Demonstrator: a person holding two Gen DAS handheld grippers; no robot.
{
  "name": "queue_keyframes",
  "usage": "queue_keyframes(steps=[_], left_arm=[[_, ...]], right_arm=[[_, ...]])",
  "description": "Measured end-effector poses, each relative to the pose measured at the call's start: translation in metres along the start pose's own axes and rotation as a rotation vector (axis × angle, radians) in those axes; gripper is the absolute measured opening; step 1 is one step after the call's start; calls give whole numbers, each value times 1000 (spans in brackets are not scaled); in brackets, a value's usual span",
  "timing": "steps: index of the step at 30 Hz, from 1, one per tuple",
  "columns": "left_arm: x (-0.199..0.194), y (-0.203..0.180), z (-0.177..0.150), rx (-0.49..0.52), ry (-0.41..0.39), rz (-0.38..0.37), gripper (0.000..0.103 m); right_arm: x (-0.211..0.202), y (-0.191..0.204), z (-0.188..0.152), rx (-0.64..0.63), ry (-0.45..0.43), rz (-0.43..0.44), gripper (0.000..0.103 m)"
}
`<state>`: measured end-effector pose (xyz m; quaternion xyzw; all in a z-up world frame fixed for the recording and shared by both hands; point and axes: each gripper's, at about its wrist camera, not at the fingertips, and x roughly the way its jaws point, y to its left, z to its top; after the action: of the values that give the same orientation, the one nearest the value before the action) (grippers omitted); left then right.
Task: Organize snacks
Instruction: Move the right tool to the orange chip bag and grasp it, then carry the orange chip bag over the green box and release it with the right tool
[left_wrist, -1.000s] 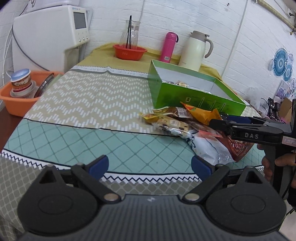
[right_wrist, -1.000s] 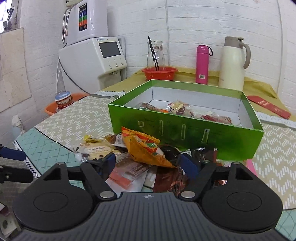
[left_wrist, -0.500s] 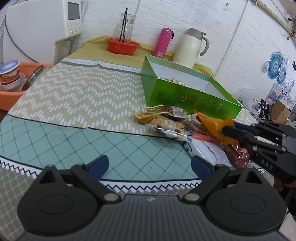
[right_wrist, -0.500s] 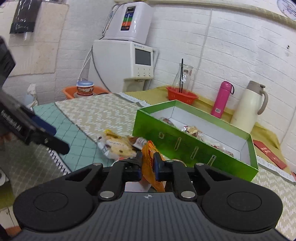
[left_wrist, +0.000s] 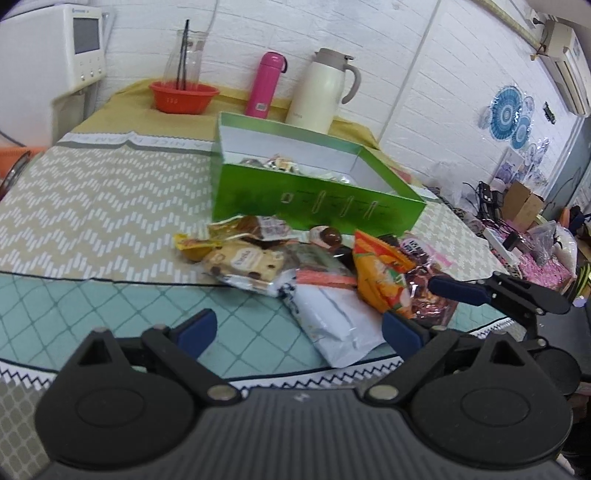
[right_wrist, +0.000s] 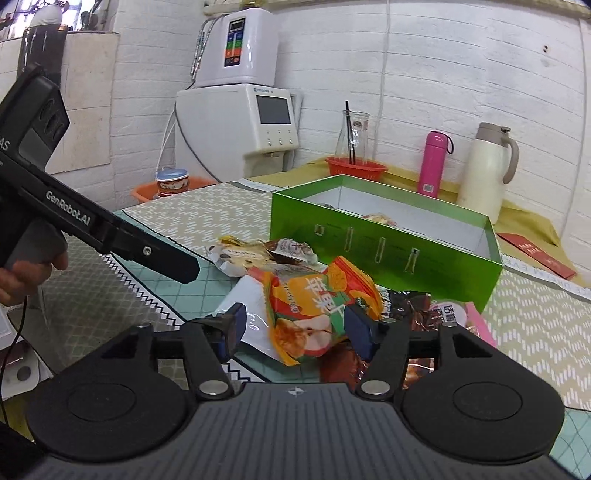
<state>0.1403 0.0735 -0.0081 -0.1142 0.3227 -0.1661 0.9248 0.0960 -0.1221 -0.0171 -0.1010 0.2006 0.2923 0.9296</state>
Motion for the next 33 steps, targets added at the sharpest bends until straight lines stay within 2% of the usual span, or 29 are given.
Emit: queue_keyframes(steps=[5, 8, 9, 10, 12, 19, 20, 22, 23, 26, 27, 28, 29, 31, 33], left_arm=[[15, -25, 11, 44, -11, -80, 93], [28, -34, 15, 52, 3, -98, 89], [32, -36, 17, 55, 13, -110, 85], [36, -39, 19, 61, 22, -123, 71], [42, -45, 20, 80, 42, -134, 54], [69, -53, 27, 99, 79, -128, 53], [72, -52, 28, 96, 84, -127, 52], [78, -51, 28, 100, 95, -122, 39], [80, -51, 27, 105, 100, -121, 39], [82, -54, 25, 130, 89, -102, 36], [81, -54, 24, 134, 85, -94, 34], [80, -55, 23, 136, 82, -92, 31], [77, -56, 23, 136, 80, -90, 29], [73, -57, 22, 141, 69, -78, 15], [67, -56, 22, 134, 55, -81, 15]], right_arm=[[-3, -12, -7, 82, 13, -7, 96], [-2, -14, -10, 120, 14, 5, 96], [-1, -14, -11, 130, 11, 10, 96], [-1, -14, -13, 136, 7, 14, 96], [1, -14, -15, 147, 7, 20, 96], [13, -20, -16, 211, 15, 41, 96], [14, -21, -16, 219, 12, 40, 96], [16, -23, -16, 233, 9, 41, 96], [18, -23, -17, 236, 12, 39, 96], [23, -25, -18, 242, 14, 43, 83], [23, -25, -17, 240, 16, 41, 71], [23, -25, -16, 242, 21, 47, 65], [22, -25, -16, 244, 25, 51, 62], [20, -23, -15, 235, 28, 52, 55], [15, -23, -13, 231, 13, 52, 53]])
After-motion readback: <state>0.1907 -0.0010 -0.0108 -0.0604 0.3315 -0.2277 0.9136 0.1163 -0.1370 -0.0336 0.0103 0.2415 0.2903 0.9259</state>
